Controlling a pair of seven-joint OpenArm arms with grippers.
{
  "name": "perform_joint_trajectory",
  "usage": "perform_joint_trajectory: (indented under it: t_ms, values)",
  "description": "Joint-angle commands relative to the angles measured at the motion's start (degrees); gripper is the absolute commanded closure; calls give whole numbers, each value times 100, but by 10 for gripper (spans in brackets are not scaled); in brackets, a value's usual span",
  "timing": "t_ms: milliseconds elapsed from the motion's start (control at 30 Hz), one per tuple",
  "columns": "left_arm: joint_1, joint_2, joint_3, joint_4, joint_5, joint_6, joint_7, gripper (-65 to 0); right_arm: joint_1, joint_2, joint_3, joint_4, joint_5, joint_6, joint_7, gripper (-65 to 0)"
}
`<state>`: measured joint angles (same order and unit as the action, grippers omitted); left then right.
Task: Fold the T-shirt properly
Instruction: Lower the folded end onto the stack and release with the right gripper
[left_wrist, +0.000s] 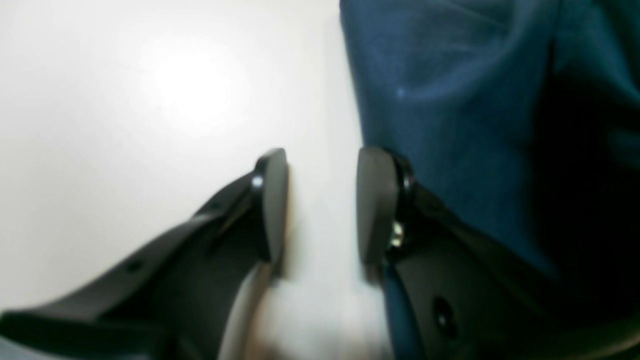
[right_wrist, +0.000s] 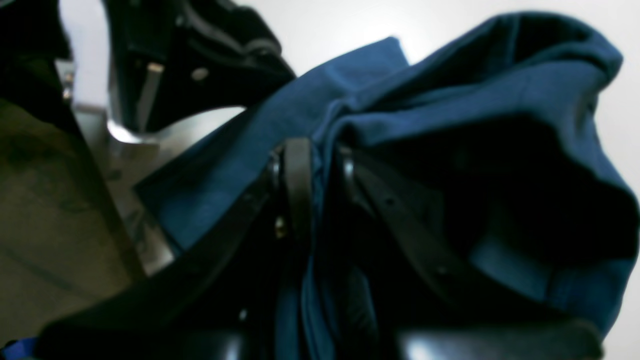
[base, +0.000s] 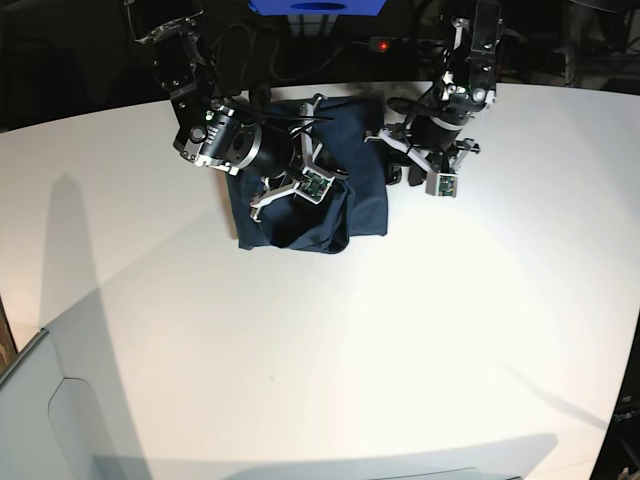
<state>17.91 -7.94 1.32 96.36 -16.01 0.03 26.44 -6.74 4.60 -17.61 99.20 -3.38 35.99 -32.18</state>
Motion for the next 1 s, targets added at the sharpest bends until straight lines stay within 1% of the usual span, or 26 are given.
perform_joint_trajectory:
  t_ms: [0,67,167,267,300,367,433,567,633,733,967]
  values:
    - [51,-10,-22,162,-21,19,-81,-225,37,-7,-11,107,114,63,137,-15]
    - [103,-10,-40,294,-21,19,-81,-225,37,-7,-11,107,114,63,128,-73]
    - [147,-45,-40,461,-21,36,-81,-225,28,1,-11,107,114,72,128,-195]
    - [262,-63,-163,628,-21,36,-116,-225,2,19,-11,159,122,72,128,-331]
    - [297,-19,-286,698,-21,36,-81,-225,2,19,-2,230,122,72,128,-367]
    - [411,-1,-515,822,-21,19,-90,-225,-16,45,33,467,122,72,128,-407]
    - [464,-1,-699,901,-21,19,-90,-225,-121,177,235,801,140,72,137,-409]
    - [552,-10,-1121,1006,-30,10,-90,-225,-262,177,824,1320,140,72,137,-409]
    - [587,-1,-1332,1041,-30,10,-90,-225,-341,177,1176,1425,140,72,137,-409]
    - [596,-1,-1499,1068,-30,1,-99,-225,-499,186,1519,1460,140,72,128,-409]
    - [552,-1,-1596,1068,-30,1,-99,-225,-1036,195,1616,1460,131,72,155,-414]
